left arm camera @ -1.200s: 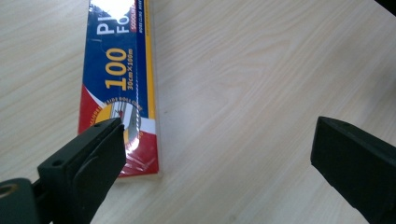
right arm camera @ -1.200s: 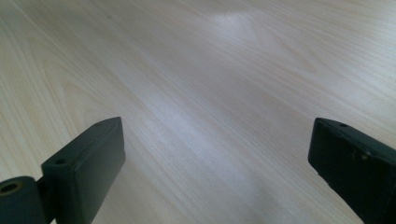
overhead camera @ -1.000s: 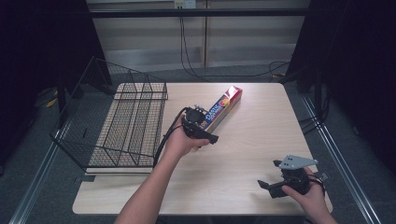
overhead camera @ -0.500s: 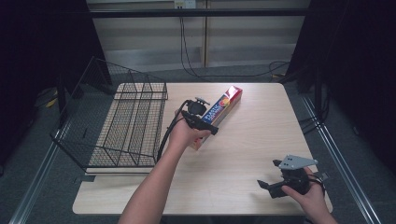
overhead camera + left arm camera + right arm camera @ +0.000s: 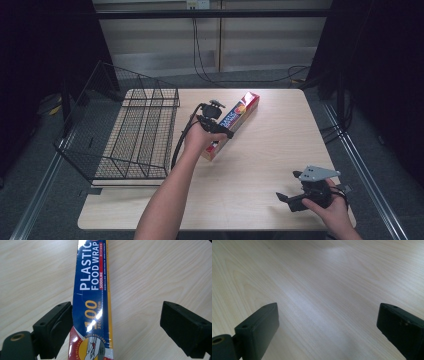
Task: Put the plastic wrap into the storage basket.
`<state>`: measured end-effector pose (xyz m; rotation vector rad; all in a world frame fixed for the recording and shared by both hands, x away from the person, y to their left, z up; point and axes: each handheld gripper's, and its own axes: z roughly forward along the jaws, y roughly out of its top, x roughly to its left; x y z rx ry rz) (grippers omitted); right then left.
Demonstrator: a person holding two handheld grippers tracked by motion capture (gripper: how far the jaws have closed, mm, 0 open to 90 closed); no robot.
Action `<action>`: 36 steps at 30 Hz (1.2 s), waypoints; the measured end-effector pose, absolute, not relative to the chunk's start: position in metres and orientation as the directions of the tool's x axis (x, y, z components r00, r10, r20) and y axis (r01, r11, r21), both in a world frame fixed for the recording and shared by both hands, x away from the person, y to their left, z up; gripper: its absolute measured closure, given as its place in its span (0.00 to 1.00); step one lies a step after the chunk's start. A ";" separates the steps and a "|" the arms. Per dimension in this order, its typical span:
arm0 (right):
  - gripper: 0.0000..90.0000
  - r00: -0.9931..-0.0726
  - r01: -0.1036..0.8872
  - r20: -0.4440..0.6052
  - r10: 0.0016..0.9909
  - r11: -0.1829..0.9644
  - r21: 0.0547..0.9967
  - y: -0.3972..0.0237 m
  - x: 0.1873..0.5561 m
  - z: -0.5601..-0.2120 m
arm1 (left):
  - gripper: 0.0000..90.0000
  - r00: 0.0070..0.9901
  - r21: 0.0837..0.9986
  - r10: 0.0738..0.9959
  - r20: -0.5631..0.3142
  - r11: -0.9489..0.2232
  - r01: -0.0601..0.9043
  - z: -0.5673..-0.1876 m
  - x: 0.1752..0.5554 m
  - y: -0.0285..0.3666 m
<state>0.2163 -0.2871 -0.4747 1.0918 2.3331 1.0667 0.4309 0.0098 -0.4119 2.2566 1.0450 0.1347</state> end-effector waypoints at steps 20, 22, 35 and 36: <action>0.05 -0.648 0.496 -0.002 0.761 0.425 0.758 -0.285 0.216 -0.476 | 0.27 0.670 0.572 0.731 -0.129 -0.497 0.653 -0.425 0.441 0.004; 0.05 -0.649 0.496 0.000 0.761 0.423 0.758 -0.285 0.216 -0.476 | 0.29 0.658 0.564 0.745 -0.111 -0.498 0.659 -0.427 0.442 0.004; 0.05 -0.651 0.494 0.003 0.759 0.420 0.761 -0.285 0.216 -0.475 | 0.57 0.659 0.521 0.742 -0.124 -0.517 0.679 -0.431 0.442 0.005; 0.05 -0.651 0.493 0.003 0.759 0.420 0.762 -0.285 0.216 -0.475 | 0.60 0.658 0.513 0.741 -0.132 -0.517 0.685 -0.430 0.442 0.006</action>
